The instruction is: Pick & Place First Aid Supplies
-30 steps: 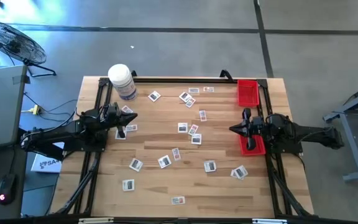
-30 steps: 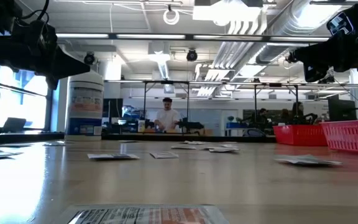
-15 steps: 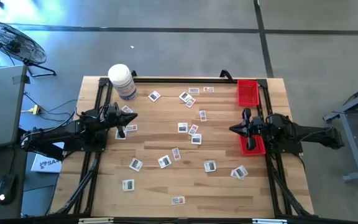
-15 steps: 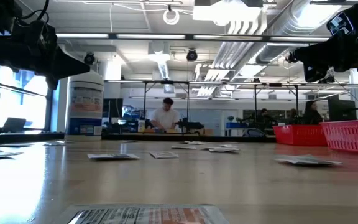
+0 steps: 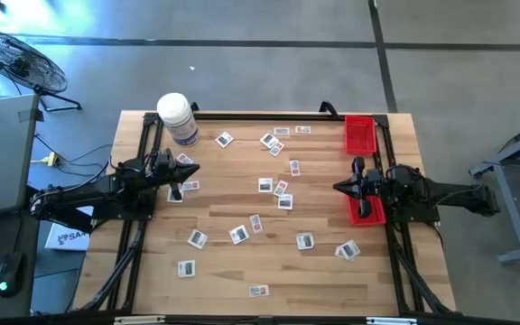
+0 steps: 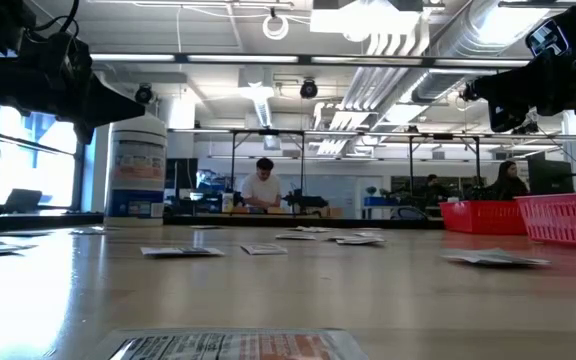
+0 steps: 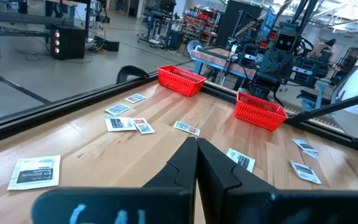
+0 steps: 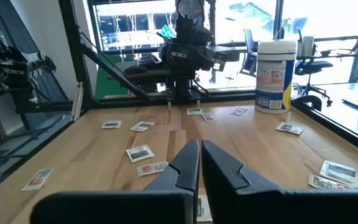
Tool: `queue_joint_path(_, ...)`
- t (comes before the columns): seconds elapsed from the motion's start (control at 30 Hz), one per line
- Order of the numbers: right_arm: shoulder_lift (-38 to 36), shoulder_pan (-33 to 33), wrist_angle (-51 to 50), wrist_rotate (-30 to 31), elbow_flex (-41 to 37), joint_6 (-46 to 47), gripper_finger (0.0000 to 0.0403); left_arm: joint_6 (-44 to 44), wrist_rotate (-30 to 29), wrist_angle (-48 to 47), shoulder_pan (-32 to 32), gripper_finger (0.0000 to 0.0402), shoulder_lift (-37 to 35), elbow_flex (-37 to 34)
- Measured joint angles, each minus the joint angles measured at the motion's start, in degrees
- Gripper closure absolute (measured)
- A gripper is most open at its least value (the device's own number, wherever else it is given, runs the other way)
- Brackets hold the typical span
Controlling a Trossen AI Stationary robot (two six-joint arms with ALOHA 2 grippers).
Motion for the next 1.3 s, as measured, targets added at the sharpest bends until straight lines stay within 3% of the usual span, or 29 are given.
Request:
queue_joint_path(0.73, 0.00, 0.01, 0.54, 0.64, 0.02, 0.53, 0.0391, 0.01, -0.01, 0.02, 0.00, 0.0401, 0.00, 0.00)
queue_joint_path(1.13, -0.02, 0.02, 8.93, 4.62, 0.01, 11.00, 0.0391, 0.01, -0.02, 0.02, 0.00, 0.0401, 0.02, -0.02)
queue_joint_path(1.3, -0.02, -0.03, 11.85, 12.25, 0.02, 7.33, 0.0391, 0.01, -0.02, 0.02, 0.00, 0.0401, 0.02, 0.00)
